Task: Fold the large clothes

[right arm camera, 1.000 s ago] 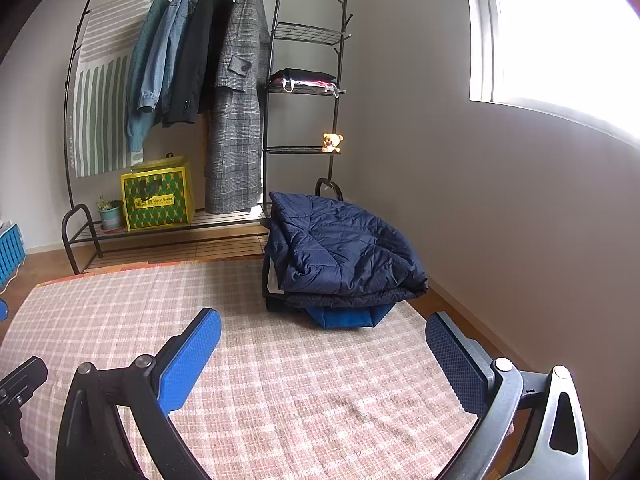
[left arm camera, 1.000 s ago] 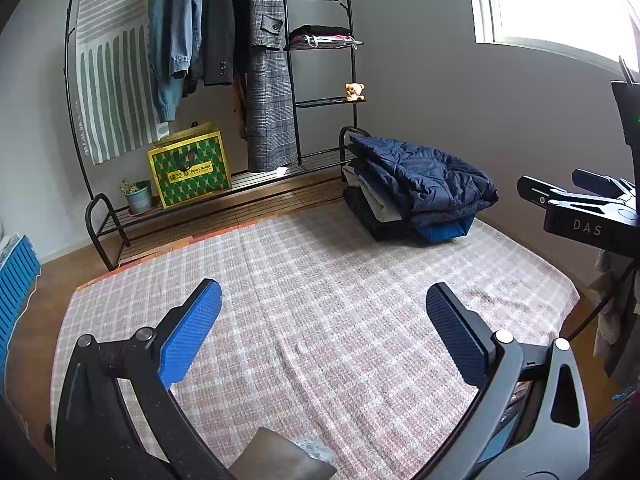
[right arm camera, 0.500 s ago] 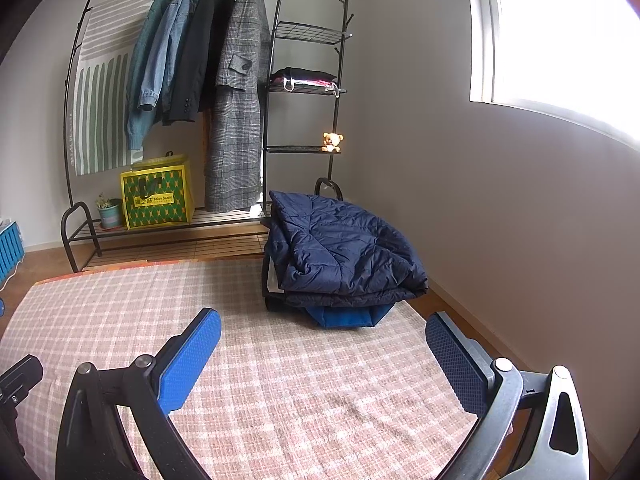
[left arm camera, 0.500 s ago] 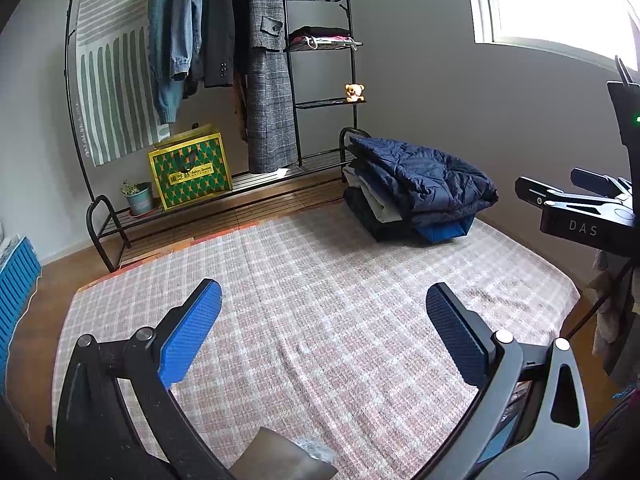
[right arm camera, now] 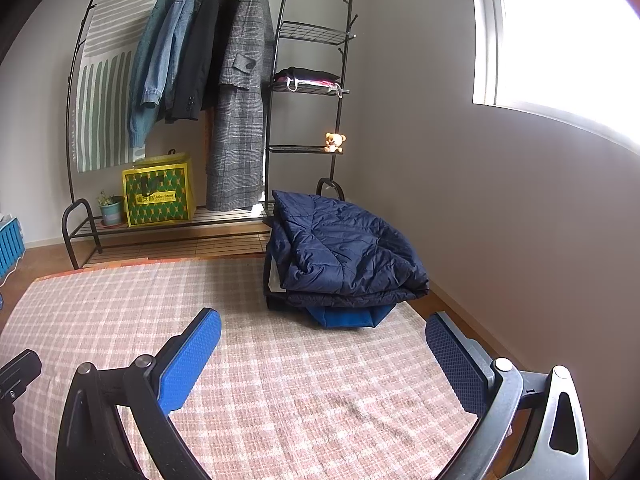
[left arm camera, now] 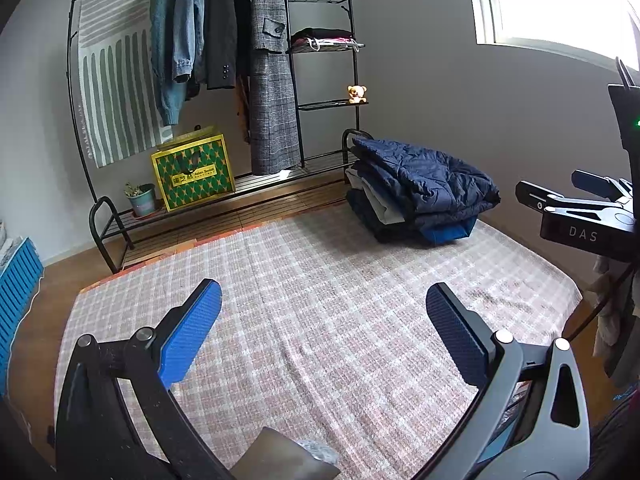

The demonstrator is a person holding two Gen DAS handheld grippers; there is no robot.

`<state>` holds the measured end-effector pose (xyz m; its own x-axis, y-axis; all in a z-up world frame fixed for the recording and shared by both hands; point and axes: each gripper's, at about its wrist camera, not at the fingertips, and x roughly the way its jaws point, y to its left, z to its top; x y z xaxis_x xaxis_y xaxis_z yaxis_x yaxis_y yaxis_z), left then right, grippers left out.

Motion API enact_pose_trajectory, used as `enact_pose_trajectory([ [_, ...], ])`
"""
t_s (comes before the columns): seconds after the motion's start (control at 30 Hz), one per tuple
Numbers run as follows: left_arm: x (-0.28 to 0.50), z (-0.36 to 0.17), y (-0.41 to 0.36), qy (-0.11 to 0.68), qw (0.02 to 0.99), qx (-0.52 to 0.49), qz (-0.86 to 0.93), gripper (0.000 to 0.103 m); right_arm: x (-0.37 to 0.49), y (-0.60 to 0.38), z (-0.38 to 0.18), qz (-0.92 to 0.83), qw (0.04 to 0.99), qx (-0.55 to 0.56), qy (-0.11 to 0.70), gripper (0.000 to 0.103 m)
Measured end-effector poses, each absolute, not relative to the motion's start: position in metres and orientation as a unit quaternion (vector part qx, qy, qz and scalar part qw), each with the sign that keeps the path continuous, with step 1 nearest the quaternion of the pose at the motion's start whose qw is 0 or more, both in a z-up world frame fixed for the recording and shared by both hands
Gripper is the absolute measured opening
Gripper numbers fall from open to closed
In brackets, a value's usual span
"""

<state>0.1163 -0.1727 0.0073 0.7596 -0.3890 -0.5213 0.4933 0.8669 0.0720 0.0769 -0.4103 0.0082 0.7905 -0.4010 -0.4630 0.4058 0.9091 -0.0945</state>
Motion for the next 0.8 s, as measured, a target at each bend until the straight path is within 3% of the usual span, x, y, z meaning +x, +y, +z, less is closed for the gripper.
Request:
enact_pose_trajectory([
  [0.8,0.123,0.012,-0.160,0.254,0.935,0.109,-0.222,0.103,0.088,-0.410,0.001,-0.205,0.944,-0.008,0.258,0.103],
])
